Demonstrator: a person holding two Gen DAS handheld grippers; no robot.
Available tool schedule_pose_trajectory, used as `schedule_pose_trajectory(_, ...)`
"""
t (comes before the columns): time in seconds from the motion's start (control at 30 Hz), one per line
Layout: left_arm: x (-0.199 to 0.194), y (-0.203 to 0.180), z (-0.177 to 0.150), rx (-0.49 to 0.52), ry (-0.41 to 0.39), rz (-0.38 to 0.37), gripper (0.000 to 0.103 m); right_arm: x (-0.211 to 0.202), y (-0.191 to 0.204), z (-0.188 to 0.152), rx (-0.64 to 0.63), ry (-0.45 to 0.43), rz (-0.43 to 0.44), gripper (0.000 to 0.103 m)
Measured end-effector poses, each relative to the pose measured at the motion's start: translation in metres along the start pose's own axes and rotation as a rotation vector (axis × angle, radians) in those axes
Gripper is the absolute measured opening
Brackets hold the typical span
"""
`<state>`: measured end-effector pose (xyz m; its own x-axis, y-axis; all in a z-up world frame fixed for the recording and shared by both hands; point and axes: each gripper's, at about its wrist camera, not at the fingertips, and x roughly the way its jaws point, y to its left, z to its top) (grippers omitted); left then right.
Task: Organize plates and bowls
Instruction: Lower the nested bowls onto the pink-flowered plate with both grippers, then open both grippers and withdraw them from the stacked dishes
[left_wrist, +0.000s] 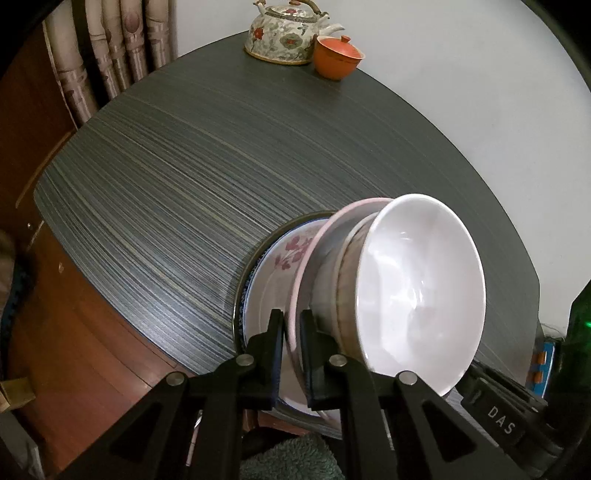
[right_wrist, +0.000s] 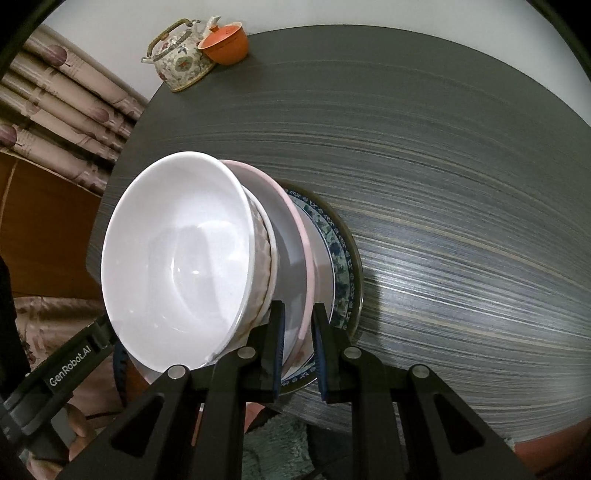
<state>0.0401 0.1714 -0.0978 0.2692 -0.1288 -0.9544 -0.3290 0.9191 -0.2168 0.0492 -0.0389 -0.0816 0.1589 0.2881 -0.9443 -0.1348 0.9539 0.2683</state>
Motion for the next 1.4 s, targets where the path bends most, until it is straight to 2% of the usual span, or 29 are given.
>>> schedule_pose_trajectory(0.33, 0.002, 0.004, 0.003, -0.016, -0.002, -0.018, 0.007, 0.001, 0.003, -0.003, -0.008, -0.008, -0.007, 0.017)
schedule_pose_trajectory(0.5, 0.002, 0.006, 0.002, -0.017, -0.010, -0.015, 0.011, 0.000, 0.006, -0.004, -0.017, -0.019, -0.019, 0.020)
schedule_pose_trajectory(0.7, -0.005, 0.005, -0.002, -0.011, -0.037, -0.004, 0.015, -0.006, -0.001, -0.009, -0.009, -0.054, -0.040, 0.040)
schedule_pose_trajectory(0.8, -0.013, 0.006, -0.005, -0.015, -0.059, 0.003, 0.023, -0.013, -0.005, -0.013, -0.013, -0.082, -0.030, 0.047)
schedule_pose_trajectory(0.93, -0.023, 0.011, -0.007, -0.024, -0.087, 0.003, 0.028, -0.021, -0.007, -0.018, -0.029, -0.121, -0.019, 0.059)
schedule_pose_trajectory(1.0, -0.029, 0.013, -0.009, -0.021, -0.105, 0.007, 0.036, -0.025, -0.008, -0.021, -0.030, -0.133, 0.003, 0.062)
schedule_pose_trajectory(1.13, -0.043, 0.015, -0.016, -0.007, -0.141, 0.029, 0.038, -0.030, -0.011, -0.027, -0.034, -0.149, 0.018, 0.069)
schedule_pose_trajectory(1.27, -0.057, 0.013, -0.026, -0.001, -0.190, 0.078, 0.050, -0.034, -0.012, -0.035, -0.047, -0.165, 0.027, 0.073)
schedule_pose_trajectory(1.4, -0.069, 0.004, -0.039, 0.039, -0.231, 0.107, 0.052, -0.037, -0.013, -0.041, -0.064, -0.190, 0.018, 0.080)
